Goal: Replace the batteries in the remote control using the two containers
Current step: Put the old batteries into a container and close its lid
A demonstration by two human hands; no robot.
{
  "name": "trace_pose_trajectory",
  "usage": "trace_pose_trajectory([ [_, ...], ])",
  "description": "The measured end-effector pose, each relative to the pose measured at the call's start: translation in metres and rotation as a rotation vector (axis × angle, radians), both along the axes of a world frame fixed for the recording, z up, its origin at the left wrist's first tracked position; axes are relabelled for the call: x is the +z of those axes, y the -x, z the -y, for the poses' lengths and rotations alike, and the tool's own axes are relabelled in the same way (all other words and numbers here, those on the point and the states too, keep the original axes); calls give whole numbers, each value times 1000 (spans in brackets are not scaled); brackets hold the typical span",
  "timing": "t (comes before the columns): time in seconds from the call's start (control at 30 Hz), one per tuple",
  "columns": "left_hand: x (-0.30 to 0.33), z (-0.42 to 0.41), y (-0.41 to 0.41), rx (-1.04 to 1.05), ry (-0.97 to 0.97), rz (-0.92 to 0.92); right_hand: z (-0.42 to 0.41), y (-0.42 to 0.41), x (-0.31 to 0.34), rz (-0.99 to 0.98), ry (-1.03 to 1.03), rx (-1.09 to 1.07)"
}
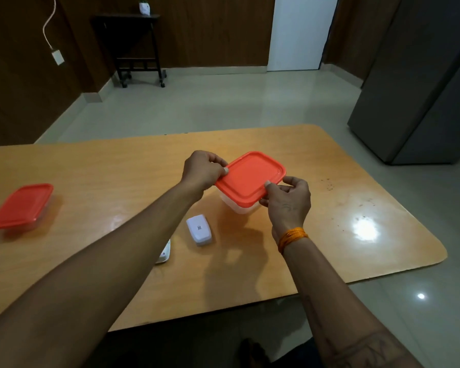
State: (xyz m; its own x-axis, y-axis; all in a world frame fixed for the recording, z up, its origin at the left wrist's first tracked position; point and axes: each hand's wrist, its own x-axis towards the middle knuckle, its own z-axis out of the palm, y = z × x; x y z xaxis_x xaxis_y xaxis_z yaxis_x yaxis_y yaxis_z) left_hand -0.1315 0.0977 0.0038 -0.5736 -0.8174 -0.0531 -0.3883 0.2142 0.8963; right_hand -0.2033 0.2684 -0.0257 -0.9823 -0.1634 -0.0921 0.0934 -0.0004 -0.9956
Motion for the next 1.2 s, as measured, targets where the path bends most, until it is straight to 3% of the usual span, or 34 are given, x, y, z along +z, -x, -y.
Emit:
trace_pose_trajectory([
  [0.13,-6,9,11,-22,172,115,14,12,-8,98,-20,4],
  [0.53,-30,20,22,-57,148,150,16,26,-16,163,-129,9],
  [0.83,-29,16,18,-51,157,232,16,20,-22,77,-235,49],
  [1.03,-24,13,13,-74,-73,249,19,21,-30,91,-313,122],
  [1.2,-22,-7,-2,-69,-91,184,23,17,-26,64,-313,227],
])
